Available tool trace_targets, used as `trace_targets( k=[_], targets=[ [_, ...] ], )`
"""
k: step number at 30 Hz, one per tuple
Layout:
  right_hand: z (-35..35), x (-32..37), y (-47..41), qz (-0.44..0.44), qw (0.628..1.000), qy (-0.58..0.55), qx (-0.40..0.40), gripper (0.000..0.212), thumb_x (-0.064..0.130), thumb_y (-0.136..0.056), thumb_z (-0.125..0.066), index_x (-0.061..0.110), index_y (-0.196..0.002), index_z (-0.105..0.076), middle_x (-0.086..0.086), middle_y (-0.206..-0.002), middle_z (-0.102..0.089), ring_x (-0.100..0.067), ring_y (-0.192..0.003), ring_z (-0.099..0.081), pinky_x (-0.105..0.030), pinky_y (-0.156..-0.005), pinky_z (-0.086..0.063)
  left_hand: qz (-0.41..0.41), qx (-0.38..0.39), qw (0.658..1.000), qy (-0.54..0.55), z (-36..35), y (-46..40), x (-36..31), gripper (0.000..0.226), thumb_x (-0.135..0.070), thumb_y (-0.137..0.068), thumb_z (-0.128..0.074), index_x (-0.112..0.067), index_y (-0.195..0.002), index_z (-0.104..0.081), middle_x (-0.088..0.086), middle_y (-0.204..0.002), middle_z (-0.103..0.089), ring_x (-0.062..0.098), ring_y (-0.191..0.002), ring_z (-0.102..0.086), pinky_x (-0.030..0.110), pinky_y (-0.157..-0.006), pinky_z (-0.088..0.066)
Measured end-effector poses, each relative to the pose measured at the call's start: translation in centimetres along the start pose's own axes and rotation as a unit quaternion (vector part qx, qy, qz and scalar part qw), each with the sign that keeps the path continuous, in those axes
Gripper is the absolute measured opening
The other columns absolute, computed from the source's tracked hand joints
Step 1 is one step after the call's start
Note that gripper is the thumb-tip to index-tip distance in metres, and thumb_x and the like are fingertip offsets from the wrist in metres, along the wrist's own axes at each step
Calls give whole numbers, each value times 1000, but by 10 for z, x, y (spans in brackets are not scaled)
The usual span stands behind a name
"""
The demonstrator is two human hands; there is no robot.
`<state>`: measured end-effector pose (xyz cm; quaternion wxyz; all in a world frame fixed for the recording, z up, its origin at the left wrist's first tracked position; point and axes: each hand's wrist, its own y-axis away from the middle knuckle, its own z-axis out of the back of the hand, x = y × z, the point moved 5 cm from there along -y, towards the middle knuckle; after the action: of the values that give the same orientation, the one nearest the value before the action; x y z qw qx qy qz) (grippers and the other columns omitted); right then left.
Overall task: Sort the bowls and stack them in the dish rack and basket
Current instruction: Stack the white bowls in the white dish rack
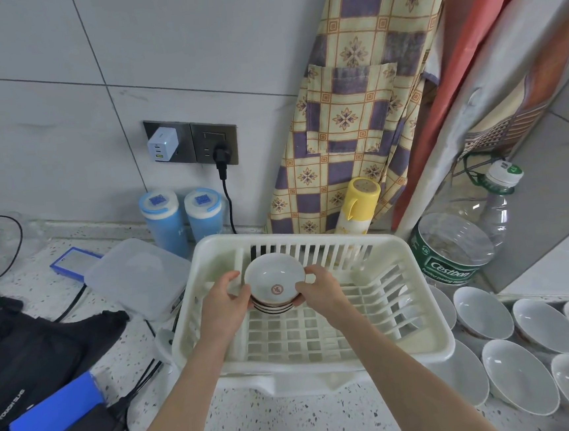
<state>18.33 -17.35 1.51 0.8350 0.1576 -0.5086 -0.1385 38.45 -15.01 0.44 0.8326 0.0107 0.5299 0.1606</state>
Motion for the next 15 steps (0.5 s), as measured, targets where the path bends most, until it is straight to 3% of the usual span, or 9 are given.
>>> trace_targets(
  k=[3,6,9,12,15],
  targets=[
    [-1,-2,0,-14,1000,-14,8,45,13,-89,-52,16,-132,-44,-6,-76,-71,3,-34,-52,-16,-41,-35,1,-1,1000,-8,0,0,1,28,-31,-94,-60,-37,-119,-52,-5,-67,-73,-20,-60,-59,14,-57,-37],
    [0,-8,2,-35,999,-17,10,44,29,-92,-55,17,-133,-44,-2,-74,-71,2,-35,-50,-15,-39,-34,21,-23,999,-28,2,0,1,10,-35,-92,-61,-27,-95,-56,-5,-63,-72,-8,-58,-62,20,-54,-38],
    [2,-19,3,-86,996,-21,19,55,52,-92,-52,13,-131,-49,-5,-79,-75,-7,-39,-46,-17,-34,-30,53,-21,997,-61,2,0,4,32,-44,-90,-57,-17,-74,-63,-10,-54,-70,0,-53,-62,24,-52,-36],
    [-2,-28,6,-124,988,-72,51,58,55,-92,-52,14,-133,-49,-9,-86,-76,-11,-40,-45,-17,-33,-24,54,11,992,-110,-3,1,5,44,-48,-87,-55,-15,-61,-66,-7,-55,-71,8,-57,-63,24,-52,-36],
    [-7,-31,7,-140,978,-135,78,54,52,-91,-56,17,-131,-48,-11,-91,-76,-12,-41,-49,-18,-32,-21,39,45,992,-115,-8,0,4,43,-44,-89,-55,-8,-70,-69,5,-65,-74,19,-69,-69,25,-56,-42]
  ],
)
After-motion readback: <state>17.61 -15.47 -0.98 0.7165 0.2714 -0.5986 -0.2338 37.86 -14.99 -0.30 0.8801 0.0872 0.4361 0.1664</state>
